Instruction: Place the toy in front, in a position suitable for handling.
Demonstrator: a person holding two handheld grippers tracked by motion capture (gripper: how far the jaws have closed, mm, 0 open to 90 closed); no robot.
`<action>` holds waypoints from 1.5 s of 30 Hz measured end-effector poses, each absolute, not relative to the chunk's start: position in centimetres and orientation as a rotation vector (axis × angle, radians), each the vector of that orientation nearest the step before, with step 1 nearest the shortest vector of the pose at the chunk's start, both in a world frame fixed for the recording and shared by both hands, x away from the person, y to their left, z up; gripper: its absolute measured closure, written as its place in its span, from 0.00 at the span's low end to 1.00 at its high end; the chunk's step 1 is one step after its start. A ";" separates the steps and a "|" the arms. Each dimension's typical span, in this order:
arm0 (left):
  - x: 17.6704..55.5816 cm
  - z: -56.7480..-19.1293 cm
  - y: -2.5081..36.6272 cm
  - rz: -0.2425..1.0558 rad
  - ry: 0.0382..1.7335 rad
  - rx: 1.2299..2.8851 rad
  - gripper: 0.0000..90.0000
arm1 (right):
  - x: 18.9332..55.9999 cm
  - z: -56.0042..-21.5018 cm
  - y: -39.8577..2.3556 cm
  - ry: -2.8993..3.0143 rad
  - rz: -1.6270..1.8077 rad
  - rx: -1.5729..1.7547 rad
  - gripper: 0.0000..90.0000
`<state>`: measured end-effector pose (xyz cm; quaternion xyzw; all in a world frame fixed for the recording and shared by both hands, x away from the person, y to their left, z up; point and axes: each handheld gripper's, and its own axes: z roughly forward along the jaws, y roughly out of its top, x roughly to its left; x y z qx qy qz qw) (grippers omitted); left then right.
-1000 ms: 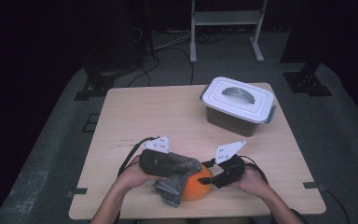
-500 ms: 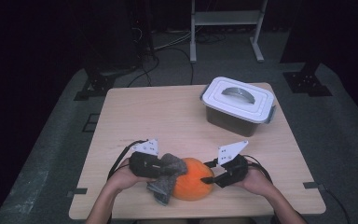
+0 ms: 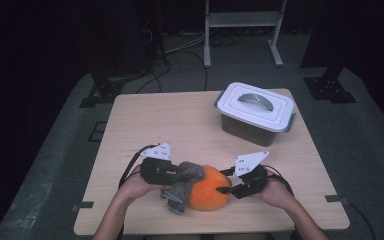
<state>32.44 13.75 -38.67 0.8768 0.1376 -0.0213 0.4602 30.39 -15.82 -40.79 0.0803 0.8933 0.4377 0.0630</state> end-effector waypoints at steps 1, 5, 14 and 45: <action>32.4 -38.8 13.4 -0.056 0.337 2.166 0.85 | 30.5 -40.9 -15.9 2.702 1.326 0.249 0.48; 32.2 -39.7 12.8 -0.092 0.331 2.166 0.85 | 30.9 -41.2 -16.4 2.741 1.350 0.356 0.32; 30.6 -39.6 11.7 -0.126 0.252 2.188 0.84 | 31.1 -42.1 -15.5 2.812 1.400 0.396 0.26; 31.1 -39.9 13.6 -0.118 0.308 2.144 0.85 | 30.2 -41.5 -15.5 2.822 1.343 0.319 0.24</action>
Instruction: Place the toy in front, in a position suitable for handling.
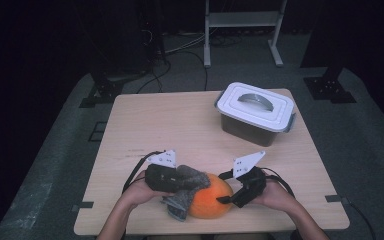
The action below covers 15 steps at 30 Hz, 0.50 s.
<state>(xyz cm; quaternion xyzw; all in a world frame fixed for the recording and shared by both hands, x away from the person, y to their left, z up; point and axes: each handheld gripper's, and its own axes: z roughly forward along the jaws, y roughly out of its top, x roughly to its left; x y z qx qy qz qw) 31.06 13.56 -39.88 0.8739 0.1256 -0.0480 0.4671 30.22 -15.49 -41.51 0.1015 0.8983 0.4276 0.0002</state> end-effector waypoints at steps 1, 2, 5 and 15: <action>30.9 -40.0 13.7 -0.120 0.309 2.142 0.85 | 30.4 -41.5 -15.6 2.829 1.344 0.354 0.23; 30.8 -40.0 13.8 -0.123 0.309 2.140 0.85 | 30.5 -41.6 -15.6 2.837 1.354 0.385 0.22; 30.6 -40.0 13.8 -0.124 0.298 2.138 0.85 | 30.7 -41.9 -15.5 2.872 1.365 0.418 0.22; 31.6 -38.5 13.4 -0.084 0.297 2.129 0.85 | 30.9 -41.3 -15.0 2.793 1.335 0.309 0.55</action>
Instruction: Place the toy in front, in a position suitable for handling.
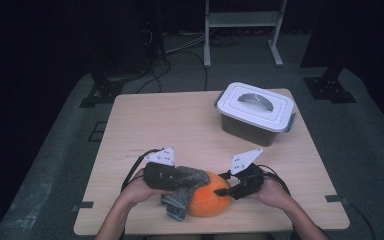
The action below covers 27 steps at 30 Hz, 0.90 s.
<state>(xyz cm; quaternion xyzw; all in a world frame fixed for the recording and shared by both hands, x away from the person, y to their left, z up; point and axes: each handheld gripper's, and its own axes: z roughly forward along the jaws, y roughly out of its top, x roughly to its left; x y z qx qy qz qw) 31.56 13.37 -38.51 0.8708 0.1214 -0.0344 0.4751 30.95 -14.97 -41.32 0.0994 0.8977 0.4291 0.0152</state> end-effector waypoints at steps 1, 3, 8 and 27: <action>31.7 -38.2 13.1 -0.080 0.290 2.127 0.85 | 31.0 -41.2 -14.9 2.783 1.337 0.302 0.55; 31.8 -37.9 12.7 -0.069 0.281 2.138 0.85 | 31.1 -40.9 -14.6 2.767 1.319 0.274 0.55; 31.9 -38.6 13.3 -0.048 0.306 2.181 0.85 | 31.2 -41.0 -15.5 2.762 1.316 0.261 0.56; 31.2 -37.7 12.0 -0.069 0.242 2.158 0.84 | 30.7 -40.7 -15.4 2.753 1.306 0.234 0.54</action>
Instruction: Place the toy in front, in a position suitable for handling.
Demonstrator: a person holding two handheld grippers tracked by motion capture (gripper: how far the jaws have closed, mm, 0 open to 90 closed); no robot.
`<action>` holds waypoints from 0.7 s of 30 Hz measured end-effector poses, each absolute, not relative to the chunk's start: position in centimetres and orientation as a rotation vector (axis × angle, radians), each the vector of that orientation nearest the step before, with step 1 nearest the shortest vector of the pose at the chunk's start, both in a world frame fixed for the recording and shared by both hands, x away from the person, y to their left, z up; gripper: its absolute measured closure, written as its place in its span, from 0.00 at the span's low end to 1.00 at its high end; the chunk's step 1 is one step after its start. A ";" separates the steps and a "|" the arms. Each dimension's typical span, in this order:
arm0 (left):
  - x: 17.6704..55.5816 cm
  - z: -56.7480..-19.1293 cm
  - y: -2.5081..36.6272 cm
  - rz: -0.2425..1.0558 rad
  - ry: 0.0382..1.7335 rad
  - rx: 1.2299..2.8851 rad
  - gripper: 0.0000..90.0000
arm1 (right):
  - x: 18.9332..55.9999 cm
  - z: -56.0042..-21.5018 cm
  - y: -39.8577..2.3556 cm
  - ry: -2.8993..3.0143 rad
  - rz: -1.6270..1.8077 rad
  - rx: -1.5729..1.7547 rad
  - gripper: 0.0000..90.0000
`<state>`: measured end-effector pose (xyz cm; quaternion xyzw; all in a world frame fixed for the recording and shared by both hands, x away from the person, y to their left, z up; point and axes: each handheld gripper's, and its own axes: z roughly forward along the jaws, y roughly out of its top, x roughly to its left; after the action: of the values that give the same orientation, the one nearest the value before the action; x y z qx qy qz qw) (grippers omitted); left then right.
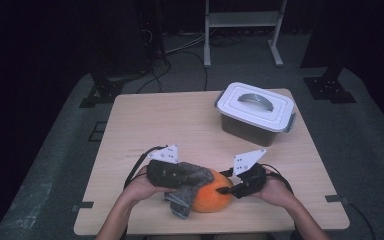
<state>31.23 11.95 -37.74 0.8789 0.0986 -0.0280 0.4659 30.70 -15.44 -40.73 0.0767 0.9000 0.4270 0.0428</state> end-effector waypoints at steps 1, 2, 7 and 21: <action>31.2 -37.8 11.8 -0.064 0.240 2.166 0.84 | 30.6 -40.7 -15.3 2.758 1.301 0.234 0.53; 31.2 -37.9 11.8 -0.064 0.246 2.173 0.84 | 30.6 -40.8 -15.4 2.759 1.300 0.235 0.51; 31.5 -39.5 12.9 -0.097 0.308 2.162 0.85 | 31.0 -41.2 -15.9 2.770 1.336 0.311 0.37; 31.2 -40.5 15.3 -0.111 0.373 2.118 0.85 | 32.2 -42.9 -16.3 2.855 1.424 0.442 0.42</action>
<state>31.16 15.33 -40.54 0.8659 0.1525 -0.0454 0.4743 32.22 -16.32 -42.87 0.1371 0.8857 0.4417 -0.0396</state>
